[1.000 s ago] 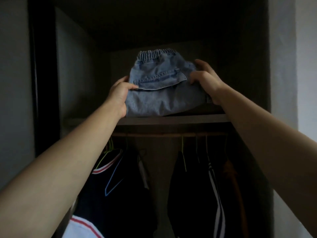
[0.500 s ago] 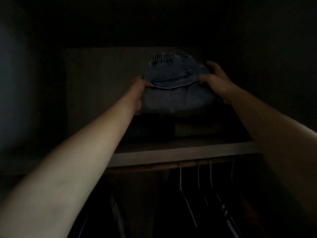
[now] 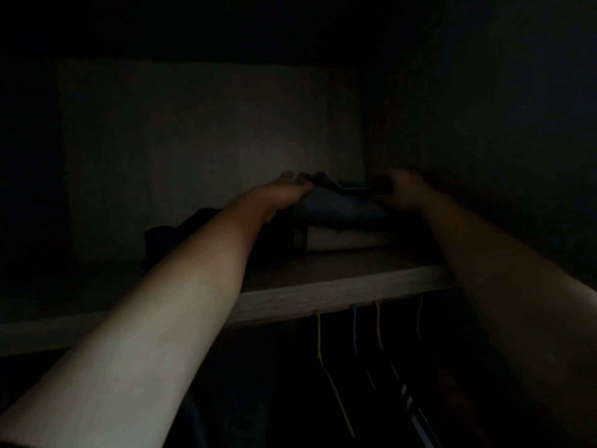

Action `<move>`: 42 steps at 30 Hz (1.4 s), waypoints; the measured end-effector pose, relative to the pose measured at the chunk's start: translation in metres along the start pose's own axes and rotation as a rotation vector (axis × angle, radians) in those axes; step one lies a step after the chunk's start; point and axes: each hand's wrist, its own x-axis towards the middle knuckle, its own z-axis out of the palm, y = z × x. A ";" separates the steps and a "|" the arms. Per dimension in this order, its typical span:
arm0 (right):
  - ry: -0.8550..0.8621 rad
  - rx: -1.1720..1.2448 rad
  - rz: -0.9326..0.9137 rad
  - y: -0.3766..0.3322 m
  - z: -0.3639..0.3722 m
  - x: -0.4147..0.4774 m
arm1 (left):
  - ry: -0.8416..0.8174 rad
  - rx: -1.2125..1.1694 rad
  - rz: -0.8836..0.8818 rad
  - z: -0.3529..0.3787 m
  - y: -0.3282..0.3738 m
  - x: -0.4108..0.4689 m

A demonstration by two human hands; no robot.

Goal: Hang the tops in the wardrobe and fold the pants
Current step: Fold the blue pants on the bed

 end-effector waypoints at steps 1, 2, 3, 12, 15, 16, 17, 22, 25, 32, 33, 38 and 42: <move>-0.036 -0.034 0.012 -0.001 0.001 -0.001 | -0.011 0.030 0.057 -0.001 0.002 -0.002; -0.071 -0.062 0.021 -0.003 0.001 -0.004 | -0.059 0.107 0.108 -0.001 0.003 -0.005; -0.098 -0.081 0.020 -0.006 0.002 -0.006 | -0.121 0.229 0.136 -0.001 0.002 -0.007; -0.126 -0.229 -0.056 0.001 0.003 -0.029 | 0.003 0.838 0.290 0.020 -0.014 0.001; -0.027 -0.334 0.020 0.004 -0.005 -0.044 | 0.004 0.900 0.182 0.026 -0.015 0.002; -0.027 -0.334 0.037 0.003 -0.008 -0.051 | -0.026 0.916 0.156 0.024 -0.013 -0.001; -0.032 -0.322 0.045 0.002 -0.011 -0.058 | -0.052 0.930 0.140 0.020 -0.010 -0.005; 0.095 -0.271 0.046 -0.010 -0.027 -0.100 | 0.161 0.805 0.191 0.004 0.007 -0.053; 0.292 -0.225 0.004 -0.027 -0.030 -0.135 | 0.367 0.731 0.284 0.008 0.013 -0.096; 0.656 -0.286 -0.181 -0.054 -0.015 -0.239 | 0.765 0.679 0.741 0.046 -0.009 -0.195; 0.658 -0.310 -0.188 -0.051 -0.012 -0.255 | 0.803 0.623 0.785 0.054 -0.015 -0.206; 0.609 -0.579 -0.212 -0.013 0.003 -0.345 | 0.737 0.471 0.848 0.121 -0.055 -0.252; 0.502 -0.651 -0.179 0.021 -0.007 -0.425 | 0.538 0.436 0.730 0.176 -0.065 -0.291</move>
